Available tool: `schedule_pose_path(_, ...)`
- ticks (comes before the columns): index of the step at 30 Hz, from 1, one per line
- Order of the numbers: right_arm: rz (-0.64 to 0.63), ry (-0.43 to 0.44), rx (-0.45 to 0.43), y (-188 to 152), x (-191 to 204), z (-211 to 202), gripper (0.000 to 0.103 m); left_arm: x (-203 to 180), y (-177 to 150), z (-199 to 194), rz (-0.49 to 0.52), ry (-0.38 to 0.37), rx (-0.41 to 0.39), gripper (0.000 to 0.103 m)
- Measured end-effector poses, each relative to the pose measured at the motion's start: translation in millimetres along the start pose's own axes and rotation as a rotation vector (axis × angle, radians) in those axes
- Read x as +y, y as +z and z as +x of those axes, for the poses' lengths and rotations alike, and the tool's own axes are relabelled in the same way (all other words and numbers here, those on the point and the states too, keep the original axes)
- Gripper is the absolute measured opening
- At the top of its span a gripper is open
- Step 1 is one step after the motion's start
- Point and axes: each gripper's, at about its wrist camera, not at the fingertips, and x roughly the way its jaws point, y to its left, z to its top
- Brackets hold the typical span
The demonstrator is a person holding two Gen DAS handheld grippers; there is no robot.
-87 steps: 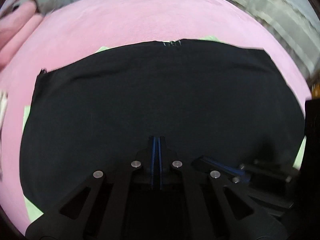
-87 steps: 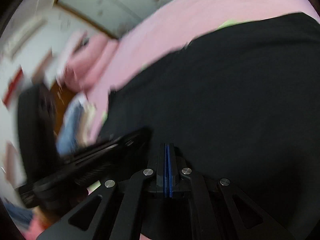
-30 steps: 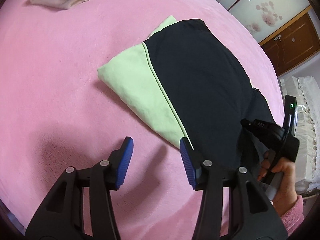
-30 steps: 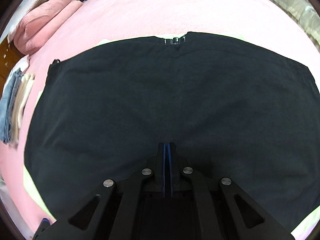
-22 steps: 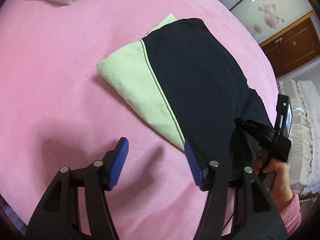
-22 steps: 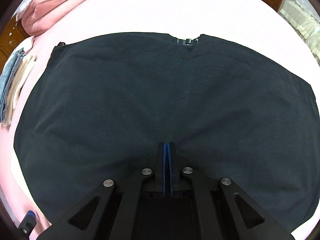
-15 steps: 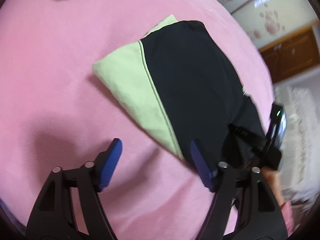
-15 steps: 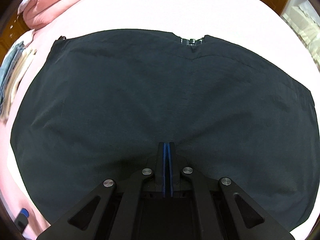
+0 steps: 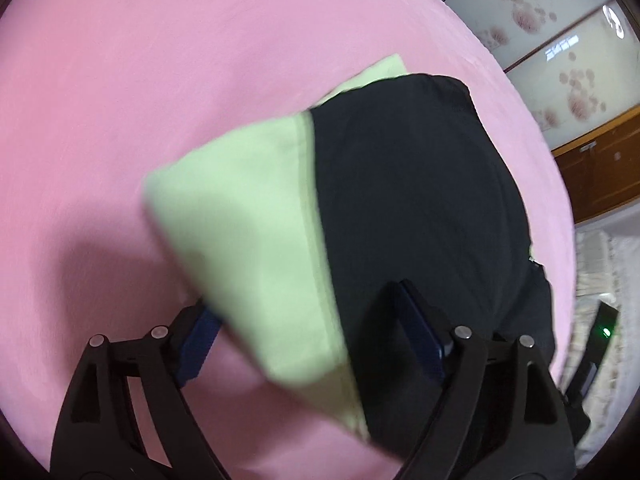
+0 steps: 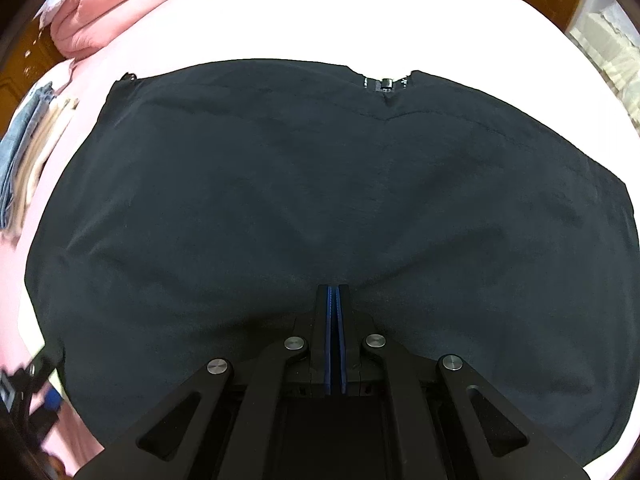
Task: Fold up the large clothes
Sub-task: 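Press the black jacket back flat with the right tool while the left tool moves to the green side edge, then grasp the green side edge of the folded jacket with the left tool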
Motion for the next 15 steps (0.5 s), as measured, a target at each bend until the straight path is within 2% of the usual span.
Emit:
schedule_pose_path(2,0.004,0.001,0.000,2.7,1.1,1.8,0.003,-5.0,9.1,4.0,-0.015,0.015,-0.027,0.081)
schedule_pose_path(7,0.022,0.025,0.022,3.9,-9.4,-1.0,0.003,-8.1,23.0,8.7,-0.157,0.022,-0.037,0.081)
schedule_pose_path(10,0.016,0.031,0.057,7.7,-21.1,-7.0,0.003,-10.9,22.8,4.4,-0.145,0.038,-0.025,0.072)
schedule_pose_path(15,0.099,0.069,0.144,28.3,-33.4,0.5,0.004,6.8,21.7,-0.9,-0.199,-0.027,-0.012,0.051)
